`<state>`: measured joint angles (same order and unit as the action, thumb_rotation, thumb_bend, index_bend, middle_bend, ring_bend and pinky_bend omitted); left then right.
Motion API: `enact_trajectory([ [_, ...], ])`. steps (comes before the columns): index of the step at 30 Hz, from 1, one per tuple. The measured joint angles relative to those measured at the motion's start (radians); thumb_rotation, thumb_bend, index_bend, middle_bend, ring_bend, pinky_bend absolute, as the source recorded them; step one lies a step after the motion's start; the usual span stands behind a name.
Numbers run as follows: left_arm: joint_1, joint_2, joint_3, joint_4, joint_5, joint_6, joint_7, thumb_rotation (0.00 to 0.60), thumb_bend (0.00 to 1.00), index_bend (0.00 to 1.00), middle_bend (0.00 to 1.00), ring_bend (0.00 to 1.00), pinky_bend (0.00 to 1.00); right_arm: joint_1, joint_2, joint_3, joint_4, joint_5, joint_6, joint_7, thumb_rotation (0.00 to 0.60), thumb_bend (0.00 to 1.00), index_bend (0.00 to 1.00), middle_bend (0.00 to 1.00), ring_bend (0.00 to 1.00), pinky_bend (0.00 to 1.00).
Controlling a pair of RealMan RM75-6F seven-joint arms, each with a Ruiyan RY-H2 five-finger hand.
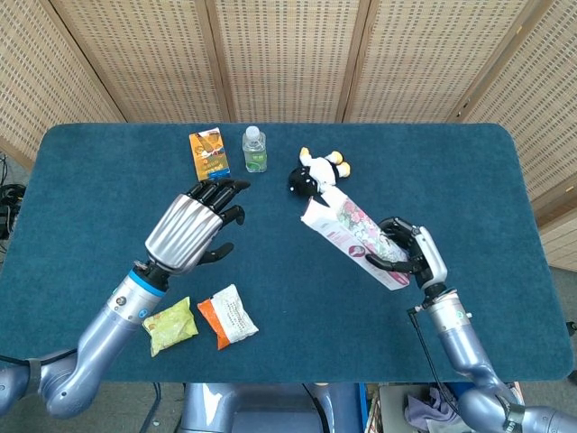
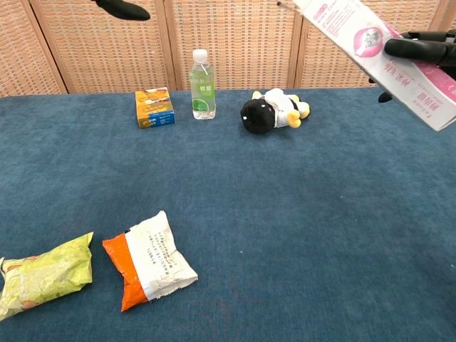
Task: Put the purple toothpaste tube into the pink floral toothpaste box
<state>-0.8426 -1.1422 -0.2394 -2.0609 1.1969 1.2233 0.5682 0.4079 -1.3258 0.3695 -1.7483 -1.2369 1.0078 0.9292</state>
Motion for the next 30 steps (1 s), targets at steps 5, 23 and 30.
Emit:
enact_trajectory([
  [5, 0.032, 0.004, 0.029, 0.046, 0.034, 0.003, -0.051, 0.600, 0.23, 0.47, 0.19, 0.18, 0.26, -0.026, -0.012, -0.021, 0.095, -0.094, 0.038, 0.092, 0.600, 0.00, 0.62, 0.53, 0.38, 0.45],
  [23, 0.204, -0.035, 0.159, 0.231, 0.183, 0.079, -0.269, 0.600, 0.23, 0.45, 0.18, 0.18, 0.25, -0.103, -0.051, -0.187, 0.331, -0.119, 0.147, -0.399, 0.600, 0.00, 0.62, 0.52, 0.38, 0.45],
  [30, 0.282, -0.046, 0.219, 0.305, 0.232, 0.124, -0.326, 0.600, 0.23, 0.29, 0.01, 0.01, 0.07, -0.144, -0.068, -0.247, 0.381, -0.113, 0.169, -0.489, 0.600, 0.00, 0.62, 0.52, 0.38, 0.45],
])
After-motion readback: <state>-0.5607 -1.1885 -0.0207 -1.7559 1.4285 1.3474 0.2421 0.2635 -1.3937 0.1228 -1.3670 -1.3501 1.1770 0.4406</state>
